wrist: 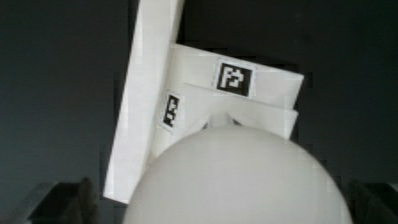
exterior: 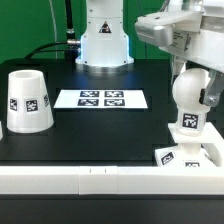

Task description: Assemble lamp

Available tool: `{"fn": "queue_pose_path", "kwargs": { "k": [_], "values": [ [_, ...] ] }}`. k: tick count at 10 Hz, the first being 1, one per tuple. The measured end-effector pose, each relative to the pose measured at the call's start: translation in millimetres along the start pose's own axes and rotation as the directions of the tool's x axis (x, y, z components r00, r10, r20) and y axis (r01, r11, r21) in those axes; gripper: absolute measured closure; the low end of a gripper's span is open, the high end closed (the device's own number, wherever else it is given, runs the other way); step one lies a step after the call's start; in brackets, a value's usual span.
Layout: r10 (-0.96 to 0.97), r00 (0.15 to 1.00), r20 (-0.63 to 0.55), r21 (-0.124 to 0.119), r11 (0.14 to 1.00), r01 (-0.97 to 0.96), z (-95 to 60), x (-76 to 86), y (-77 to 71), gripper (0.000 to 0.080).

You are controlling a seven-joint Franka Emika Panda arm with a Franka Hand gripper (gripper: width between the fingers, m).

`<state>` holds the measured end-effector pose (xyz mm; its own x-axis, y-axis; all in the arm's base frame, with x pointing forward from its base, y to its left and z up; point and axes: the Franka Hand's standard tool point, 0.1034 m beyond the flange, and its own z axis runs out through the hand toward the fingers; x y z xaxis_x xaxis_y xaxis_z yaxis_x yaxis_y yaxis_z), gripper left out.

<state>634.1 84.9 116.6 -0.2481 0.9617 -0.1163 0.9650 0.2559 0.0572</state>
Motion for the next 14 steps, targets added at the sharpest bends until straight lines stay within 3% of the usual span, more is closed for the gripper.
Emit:
{"fn": "queue_pose_path", "kwargs": {
  "k": [4, 5, 9, 11, 14],
  "values": [
    [-0.080, 0.997, 0.012, 0.004, 0.997, 0.080, 1.6, -0.9, -0.8, 0.0101],
    [-0.080, 0.997, 0.012, 0.004, 0.997, 0.080, 1.6, -1.4, -0.8, 0.0228],
    [-0.039, 0.999, 0.012, 0.004, 0.999, 0.039, 1.7, -2.0, -1.1, 0.0225],
    [0.027, 1.000, 0.010, 0.026, 0.999, -0.028, 1.9, -4.9, -4.6, 0.0225],
    [0.307, 0.951, 0.017, 0.056, 0.950, -0.308, 2.4, -9.7, -9.2, 0.0223]
  ]
}}
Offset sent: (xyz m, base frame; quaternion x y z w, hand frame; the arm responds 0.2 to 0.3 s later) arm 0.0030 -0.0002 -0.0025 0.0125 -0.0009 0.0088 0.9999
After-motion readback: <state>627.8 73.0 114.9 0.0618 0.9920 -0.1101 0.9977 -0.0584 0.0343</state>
